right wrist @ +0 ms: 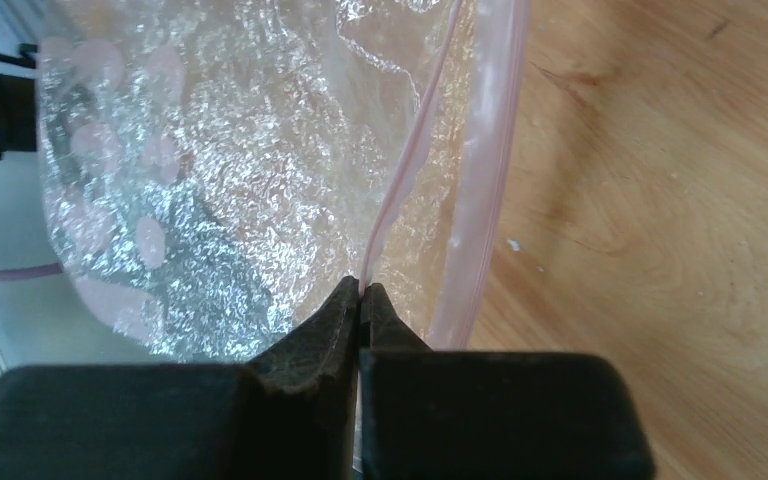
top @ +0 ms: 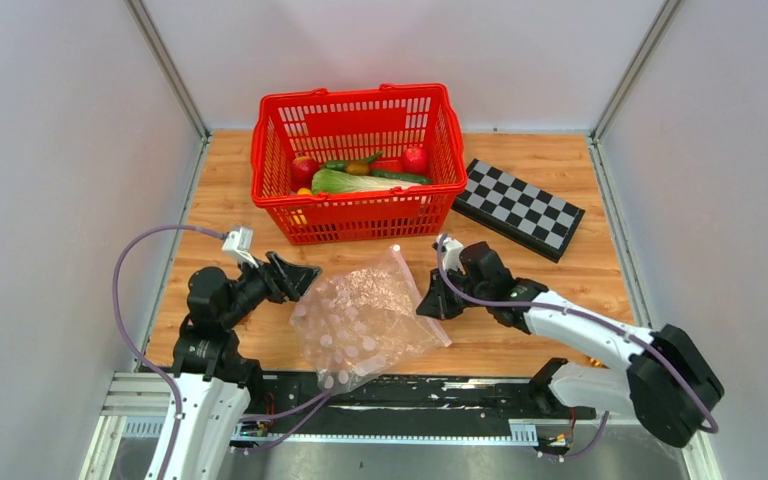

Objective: Place the food in the zip-top bag and seal the zipper
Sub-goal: Pick up the zipper food storage bag at the center of the board, then open the zipper of the food storage bag at the center of the board.

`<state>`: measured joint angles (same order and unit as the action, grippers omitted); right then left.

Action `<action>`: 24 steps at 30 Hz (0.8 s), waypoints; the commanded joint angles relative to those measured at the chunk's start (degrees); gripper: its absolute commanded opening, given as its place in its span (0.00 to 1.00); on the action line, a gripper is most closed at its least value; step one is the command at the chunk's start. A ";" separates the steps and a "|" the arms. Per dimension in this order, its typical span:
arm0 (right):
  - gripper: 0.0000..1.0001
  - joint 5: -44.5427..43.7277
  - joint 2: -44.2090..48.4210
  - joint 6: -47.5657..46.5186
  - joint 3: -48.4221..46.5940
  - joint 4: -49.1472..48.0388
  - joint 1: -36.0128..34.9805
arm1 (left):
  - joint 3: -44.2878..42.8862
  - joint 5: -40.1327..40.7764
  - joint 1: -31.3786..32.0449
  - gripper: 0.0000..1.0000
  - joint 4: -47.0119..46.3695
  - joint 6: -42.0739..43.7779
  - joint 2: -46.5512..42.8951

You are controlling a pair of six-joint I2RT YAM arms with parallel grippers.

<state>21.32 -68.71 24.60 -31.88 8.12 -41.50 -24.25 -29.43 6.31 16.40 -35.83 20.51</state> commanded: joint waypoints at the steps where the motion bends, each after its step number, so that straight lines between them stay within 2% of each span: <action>1: 0.00 4.69 7.50 -2.07 2.03 -4.34 -0.96 | 0.25 0.30 0.66 0.87 -3.65 -0.98 -0.86; 3: 0.00 5.87 10.12 -2.06 2.63 -4.40 -1.05 | 0.31 1.27 3.10 0.85 -3.89 -1.81 -0.74; 4: 0.00 6.48 11.31 -2.06 2.88 -4.32 -1.08 | -0.04 4.92 5.84 0.84 -2.71 -1.52 -0.85; 7: 0.00 7.35 13.76 -2.03 3.05 -3.87 -1.22 | -2.06 19.65 17.53 0.81 3.59 1.49 -1.77; 10: 0.00 7.40 15.50 -1.90 3.05 -3.80 -1.56 | -2.59 28.85 29.23 0.77 2.18 0.03 -1.32; 15: 0.00 7.61 16.38 -2.34 1.85 -2.43 -2.20 | -7.40 45.42 47.57 0.75 2.89 1.69 7.37; 18: 0.00 7.85 17.41 -1.76 2.26 -2.59 -2.50 | -9.35 46.53 52.51 0.75 -1.41 2.43 12.28; 24: 0.00 8.51 20.93 0.49 3.09 -4.75 -2.95 | -12.71 40.26 54.36 0.77 -7.26 2.54 23.56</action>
<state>28.60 -50.43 23.44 -28.95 6.59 -43.83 -33.91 11.11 60.12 14.24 -34.33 40.01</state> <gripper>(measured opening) 0.015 0.769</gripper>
